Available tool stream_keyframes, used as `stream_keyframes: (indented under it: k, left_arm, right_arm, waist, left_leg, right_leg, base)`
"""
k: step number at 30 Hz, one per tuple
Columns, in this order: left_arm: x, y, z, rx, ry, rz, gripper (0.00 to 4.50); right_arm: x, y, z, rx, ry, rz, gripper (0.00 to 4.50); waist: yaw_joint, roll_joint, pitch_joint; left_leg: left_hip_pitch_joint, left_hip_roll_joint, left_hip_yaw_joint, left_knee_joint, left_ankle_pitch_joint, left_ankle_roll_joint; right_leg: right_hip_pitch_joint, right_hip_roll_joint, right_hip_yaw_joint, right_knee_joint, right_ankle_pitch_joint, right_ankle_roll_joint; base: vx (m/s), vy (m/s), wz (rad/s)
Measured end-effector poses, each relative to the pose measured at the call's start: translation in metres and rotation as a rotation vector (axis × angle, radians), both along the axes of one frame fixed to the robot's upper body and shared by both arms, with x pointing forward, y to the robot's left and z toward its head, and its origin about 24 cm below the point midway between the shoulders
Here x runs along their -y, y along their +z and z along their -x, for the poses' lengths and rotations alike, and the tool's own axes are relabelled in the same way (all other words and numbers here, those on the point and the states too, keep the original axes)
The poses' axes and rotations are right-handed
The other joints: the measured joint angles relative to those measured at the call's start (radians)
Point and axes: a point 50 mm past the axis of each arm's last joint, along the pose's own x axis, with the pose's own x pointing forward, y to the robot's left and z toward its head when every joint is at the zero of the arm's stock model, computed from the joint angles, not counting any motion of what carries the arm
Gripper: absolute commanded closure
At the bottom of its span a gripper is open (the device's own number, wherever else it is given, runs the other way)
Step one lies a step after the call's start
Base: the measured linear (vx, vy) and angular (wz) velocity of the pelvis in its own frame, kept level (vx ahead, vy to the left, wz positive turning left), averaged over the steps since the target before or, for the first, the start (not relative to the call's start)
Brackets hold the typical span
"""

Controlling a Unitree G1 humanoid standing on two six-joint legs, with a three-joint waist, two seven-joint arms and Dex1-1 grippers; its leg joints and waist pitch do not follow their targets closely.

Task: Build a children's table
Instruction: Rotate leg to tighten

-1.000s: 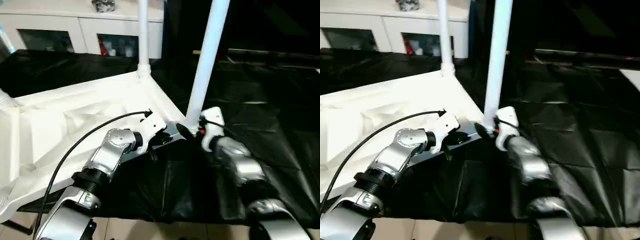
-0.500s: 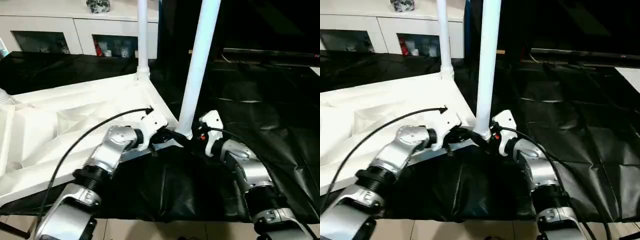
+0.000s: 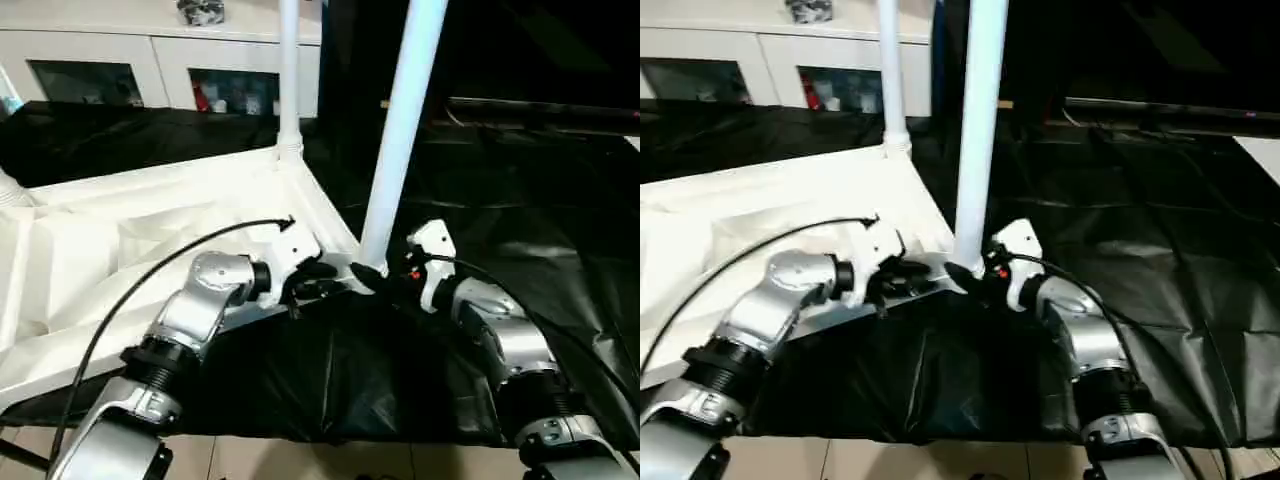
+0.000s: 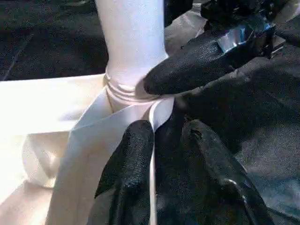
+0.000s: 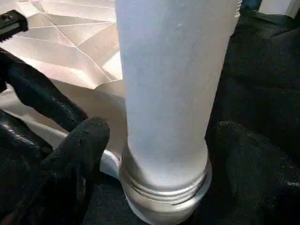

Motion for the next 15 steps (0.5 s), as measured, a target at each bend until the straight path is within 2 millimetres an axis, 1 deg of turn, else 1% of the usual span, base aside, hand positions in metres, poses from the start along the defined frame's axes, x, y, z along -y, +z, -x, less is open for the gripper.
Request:
stream_keyframes:
  k: [5,11,12,13,15]
  left_arm:
    - [-0.0036,-0.0114,-0.0007,-0.023,0.017,-0.062,3.23]
    - [-0.0072,-0.0109,-0.0031,-0.023,0.02,-0.084,3.23]
    - [-0.0075,-0.0109,-0.0032,-0.023,0.02,-0.085,3.38]
    - [-0.0078,-0.0109,-0.0032,-0.023,0.021,-0.085,3.38]
    - [-0.0088,-0.0111,-0.0033,-0.026,0.022,-0.085,3.61]
  right_arm:
    - [0.0006,-0.0001,0.0002,-0.001,0.005,0.002,0.43]
    - [-0.0004,-0.0007,0.0008,-0.003,0.014,0.007,0.43]
    - [-0.0004,-0.001,0.001,-0.004,0.015,0.007,0.43]
    - [-0.0004,-0.0011,0.0011,-0.005,0.015,0.007,0.43]
    - [-0.0001,-0.0011,0.0011,-0.004,0.015,0.007,0.43]
  waist:
    - [-0.003,0.0,0.0]
    - [-0.004,0.0,0.0]
    - [-0.004,0.0,0.0]
    - [-0.005,0.0,0.0]
    - [-0.005,0.0,0.0]
  left_leg:
    - [0.0,0.0,0.0,0.001,0.0,0.0]
    - [0.001,0.0,0.0,0.002,0.0,0.0]
    - [0.001,0.0,0.0,0.002,0.0,0.0]
    - [0.001,0.0,0.0,0.002,0.0,0.0]
    - [0.001,0.0,0.0,0.003,0.0,0.0]
  right_leg:
    - [0.0,0.0,0.0,0.001,0.0,0.0]
    - [0.0,0.0,0.0,0.002,0.0,0.0]
    - [0.0,0.0,0.0,0.002,0.0,0.0]
    - [0.0,0.0,0.0,0.002,0.0,0.0]
    - [0.0,0.0,0.0,0.003,0.0,0.0]
  base:
    - [0.0,0.0,0.0]
    - [0.0,0.0,0.0]
    - [0.0,0.0,0.0]
    - [0.0,0.0,0.0]
    - [0.0,0.0,0.0]
